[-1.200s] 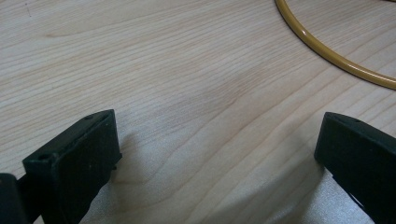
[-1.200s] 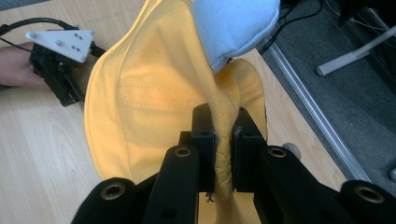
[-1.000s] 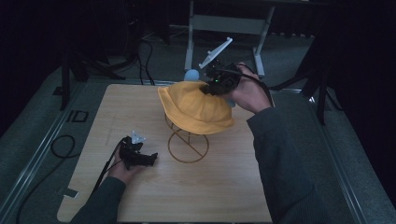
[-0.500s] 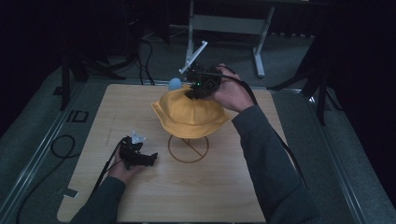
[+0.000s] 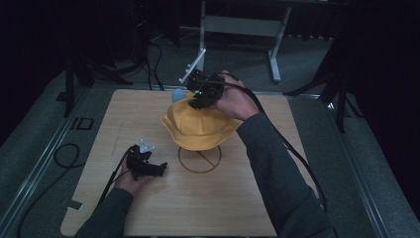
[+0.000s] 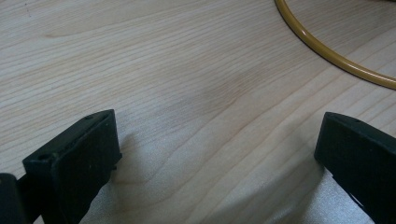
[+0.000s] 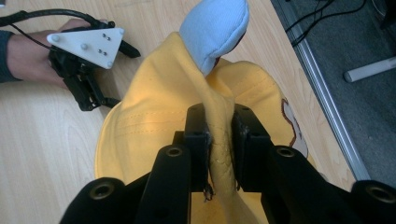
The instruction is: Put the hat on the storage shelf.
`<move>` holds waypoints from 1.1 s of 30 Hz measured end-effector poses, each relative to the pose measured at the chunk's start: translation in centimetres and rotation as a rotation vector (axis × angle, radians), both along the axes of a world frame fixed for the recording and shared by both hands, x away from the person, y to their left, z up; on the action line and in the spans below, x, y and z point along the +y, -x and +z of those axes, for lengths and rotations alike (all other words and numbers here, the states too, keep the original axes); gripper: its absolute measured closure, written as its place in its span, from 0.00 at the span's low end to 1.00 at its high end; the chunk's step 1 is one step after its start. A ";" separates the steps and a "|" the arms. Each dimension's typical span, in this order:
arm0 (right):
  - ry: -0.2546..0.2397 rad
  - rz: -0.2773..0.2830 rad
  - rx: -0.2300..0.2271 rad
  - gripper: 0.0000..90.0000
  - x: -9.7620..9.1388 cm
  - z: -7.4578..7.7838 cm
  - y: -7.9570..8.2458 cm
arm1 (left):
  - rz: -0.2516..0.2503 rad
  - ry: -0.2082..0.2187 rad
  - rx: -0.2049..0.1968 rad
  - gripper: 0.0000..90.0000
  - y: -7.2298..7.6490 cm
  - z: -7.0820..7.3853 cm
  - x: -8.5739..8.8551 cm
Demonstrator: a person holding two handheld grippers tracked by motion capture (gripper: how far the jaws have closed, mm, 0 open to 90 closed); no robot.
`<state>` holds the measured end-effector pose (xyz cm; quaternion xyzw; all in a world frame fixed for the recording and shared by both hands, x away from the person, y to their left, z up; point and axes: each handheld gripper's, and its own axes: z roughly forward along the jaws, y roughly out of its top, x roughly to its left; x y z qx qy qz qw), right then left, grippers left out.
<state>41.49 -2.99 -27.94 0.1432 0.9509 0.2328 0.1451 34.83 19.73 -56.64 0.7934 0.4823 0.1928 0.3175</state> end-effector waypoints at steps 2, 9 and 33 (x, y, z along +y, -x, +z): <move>-0.001 -0.004 -0.001 0.85 -0.1 0.0 0.0 | 0.000 -0.002 -0.001 0.00 0.0 0.0 0.0; 0.001 -0.027 0.010 0.84 -0.7 -0.1 -0.2 | 0.000 0.000 -0.001 0.00 0.0 0.0 0.0; -0.153 -0.061 -0.057 0.47 -4.8 3.0 1.5 | -0.002 -0.002 0.001 0.00 0.0 0.0 0.0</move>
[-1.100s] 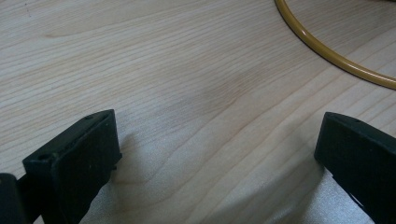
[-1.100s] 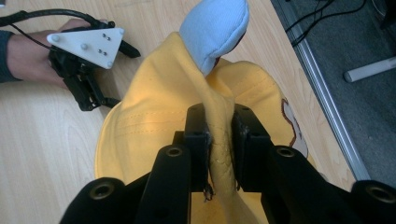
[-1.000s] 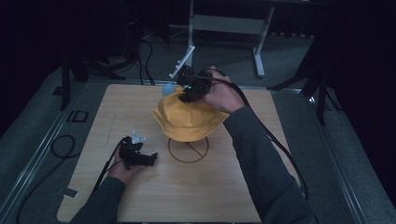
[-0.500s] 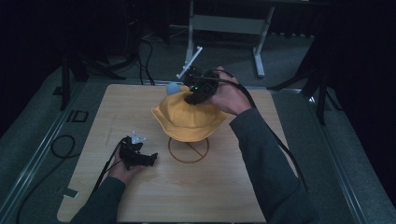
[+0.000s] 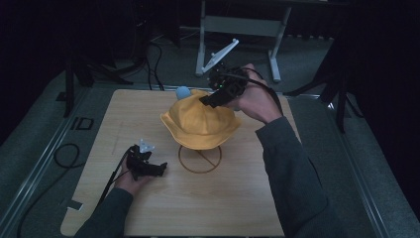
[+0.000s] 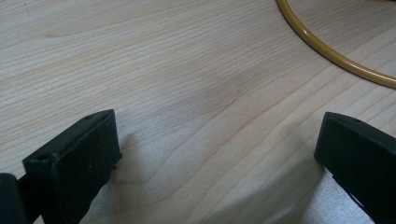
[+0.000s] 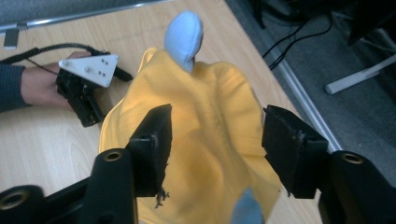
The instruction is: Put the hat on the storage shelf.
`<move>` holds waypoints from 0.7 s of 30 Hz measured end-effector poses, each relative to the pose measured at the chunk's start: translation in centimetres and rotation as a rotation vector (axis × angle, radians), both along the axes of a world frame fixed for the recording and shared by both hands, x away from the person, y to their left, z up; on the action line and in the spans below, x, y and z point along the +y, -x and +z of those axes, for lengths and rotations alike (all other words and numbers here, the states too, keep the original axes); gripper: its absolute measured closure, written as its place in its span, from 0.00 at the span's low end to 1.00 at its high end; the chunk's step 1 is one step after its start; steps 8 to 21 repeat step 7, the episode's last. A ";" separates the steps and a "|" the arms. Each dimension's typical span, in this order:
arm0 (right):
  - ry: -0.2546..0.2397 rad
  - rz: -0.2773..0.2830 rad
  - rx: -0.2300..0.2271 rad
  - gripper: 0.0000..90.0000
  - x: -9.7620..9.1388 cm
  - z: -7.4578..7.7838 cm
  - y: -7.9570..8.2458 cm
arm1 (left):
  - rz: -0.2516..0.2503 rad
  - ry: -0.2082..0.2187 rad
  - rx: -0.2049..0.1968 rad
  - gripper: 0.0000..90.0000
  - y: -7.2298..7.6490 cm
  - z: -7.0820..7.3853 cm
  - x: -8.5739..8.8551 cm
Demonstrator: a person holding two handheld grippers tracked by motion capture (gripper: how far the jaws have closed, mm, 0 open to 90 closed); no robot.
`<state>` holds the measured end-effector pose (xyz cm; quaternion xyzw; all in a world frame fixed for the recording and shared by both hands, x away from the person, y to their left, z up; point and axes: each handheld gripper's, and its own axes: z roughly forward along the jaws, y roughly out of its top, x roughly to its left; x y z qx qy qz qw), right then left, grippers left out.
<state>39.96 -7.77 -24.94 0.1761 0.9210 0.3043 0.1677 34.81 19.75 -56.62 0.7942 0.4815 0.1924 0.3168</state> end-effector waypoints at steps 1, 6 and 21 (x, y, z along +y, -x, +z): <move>-0.007 -0.006 -0.006 0.46 -0.2 0.2 0.1 | 0.000 0.000 0.000 0.00 0.0 0.0 0.0; -0.023 -0.018 -0.030 0.45 -1.0 0.8 0.5 | -0.001 0.000 0.001 0.00 0.0 0.0 0.0; -0.031 -0.014 -0.032 0.45 -1.2 0.9 0.6 | -0.001 0.001 0.001 0.00 0.0 0.0 0.0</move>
